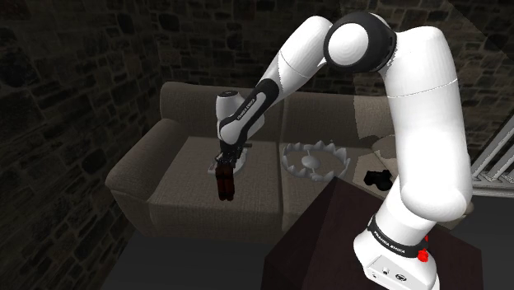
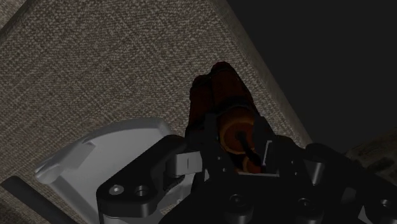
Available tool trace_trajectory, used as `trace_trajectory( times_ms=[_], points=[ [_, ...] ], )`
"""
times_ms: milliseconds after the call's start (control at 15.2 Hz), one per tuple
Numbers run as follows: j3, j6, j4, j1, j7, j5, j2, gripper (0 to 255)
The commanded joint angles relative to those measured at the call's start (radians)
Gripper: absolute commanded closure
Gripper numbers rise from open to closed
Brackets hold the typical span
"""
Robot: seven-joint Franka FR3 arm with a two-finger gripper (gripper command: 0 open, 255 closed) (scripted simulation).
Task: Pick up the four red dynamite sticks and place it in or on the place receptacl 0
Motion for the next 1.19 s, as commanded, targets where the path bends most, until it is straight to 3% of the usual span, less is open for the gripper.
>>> trace_trajectory(
  times_ms=[0, 462, 1122],
  points=[
    [0.000, 0.000, 0.000, 0.000, 0.000, 0.000, 0.000, 255],
    [0.000, 0.000, 0.000, 0.000, 0.000, 0.000, 0.000, 255],
    [0.015, -0.098, -0.008, -0.011, -0.017, 0.021, -0.106, 255]
  ],
)
